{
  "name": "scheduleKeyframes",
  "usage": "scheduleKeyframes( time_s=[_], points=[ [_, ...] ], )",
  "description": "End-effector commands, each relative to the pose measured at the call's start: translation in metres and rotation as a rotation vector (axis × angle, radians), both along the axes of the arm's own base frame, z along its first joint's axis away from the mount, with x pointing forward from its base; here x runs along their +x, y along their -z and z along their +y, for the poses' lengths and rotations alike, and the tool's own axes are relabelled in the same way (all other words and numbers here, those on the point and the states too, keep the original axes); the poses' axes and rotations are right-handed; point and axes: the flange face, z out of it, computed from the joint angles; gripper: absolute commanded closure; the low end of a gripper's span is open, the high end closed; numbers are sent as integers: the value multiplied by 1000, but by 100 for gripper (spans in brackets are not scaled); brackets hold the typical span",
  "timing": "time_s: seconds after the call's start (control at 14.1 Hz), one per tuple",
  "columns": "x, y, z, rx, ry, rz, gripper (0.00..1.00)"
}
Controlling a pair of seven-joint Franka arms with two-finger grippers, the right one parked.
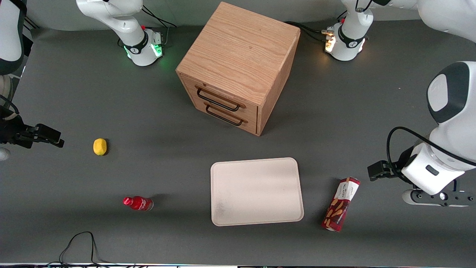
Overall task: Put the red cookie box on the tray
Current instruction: 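Move the open left gripper over the red cookie box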
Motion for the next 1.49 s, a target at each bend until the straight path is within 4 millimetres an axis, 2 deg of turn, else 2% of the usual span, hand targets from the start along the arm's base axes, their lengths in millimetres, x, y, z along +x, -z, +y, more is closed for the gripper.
scheduleKeyframes(
  time_s=[0.0, 0.07, 0.21, 0.43, 0.5, 0.71, 1.07, 1.14, 1.42],
  points=[
    [1, -8, -7, 7, 11, -26, 0],
    [2, -6, -8, 11, 40, -25, 0],
    [2, -3, -7, 36, 204, -27, 0],
    [2, -1, -9, 38, 265, -29, 0],
    [2, -1, -14, 36, 310, -35, 0],
    [5, 1, -13, 60, 466, -63, 0],
    [5, 4, -11, 85, 500, -49, 0],
    [5, 9, -11, 82, 495, -44, 0],
    [10, 50, -9, 78, 495, -2, 0]
  ],
)
